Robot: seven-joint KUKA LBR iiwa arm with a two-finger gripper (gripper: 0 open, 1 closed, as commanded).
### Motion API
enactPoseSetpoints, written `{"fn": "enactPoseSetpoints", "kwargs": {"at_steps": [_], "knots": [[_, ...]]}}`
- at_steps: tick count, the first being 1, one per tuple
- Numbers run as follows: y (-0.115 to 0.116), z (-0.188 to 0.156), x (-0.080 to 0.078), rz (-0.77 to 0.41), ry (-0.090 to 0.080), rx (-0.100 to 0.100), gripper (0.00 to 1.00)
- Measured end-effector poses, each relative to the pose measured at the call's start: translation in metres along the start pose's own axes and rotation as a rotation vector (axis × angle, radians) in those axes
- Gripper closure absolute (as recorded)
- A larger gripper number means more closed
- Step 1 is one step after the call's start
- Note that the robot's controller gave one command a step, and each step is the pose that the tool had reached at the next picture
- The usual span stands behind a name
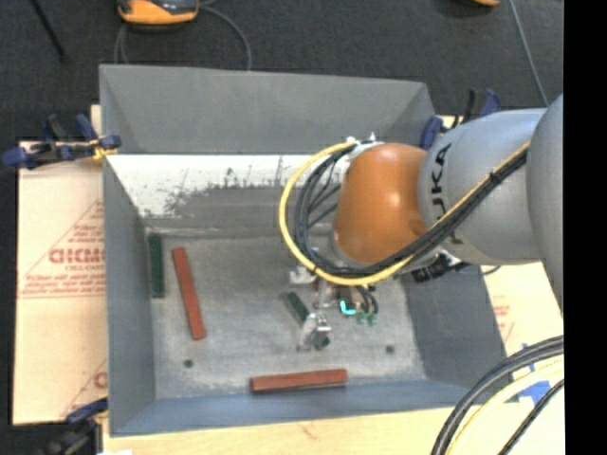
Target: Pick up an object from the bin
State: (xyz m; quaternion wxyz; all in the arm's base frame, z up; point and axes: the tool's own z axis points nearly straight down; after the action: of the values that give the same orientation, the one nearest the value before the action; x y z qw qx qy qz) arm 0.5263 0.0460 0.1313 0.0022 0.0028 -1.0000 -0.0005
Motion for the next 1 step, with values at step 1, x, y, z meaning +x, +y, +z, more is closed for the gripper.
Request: {"fn": "enactPoseSetpoints", "kwargs": {"at_steps": [1], "knots": [[-0.0002,-0.0034,-0.002,0.001,-0.007,0.0,0.0]]}}
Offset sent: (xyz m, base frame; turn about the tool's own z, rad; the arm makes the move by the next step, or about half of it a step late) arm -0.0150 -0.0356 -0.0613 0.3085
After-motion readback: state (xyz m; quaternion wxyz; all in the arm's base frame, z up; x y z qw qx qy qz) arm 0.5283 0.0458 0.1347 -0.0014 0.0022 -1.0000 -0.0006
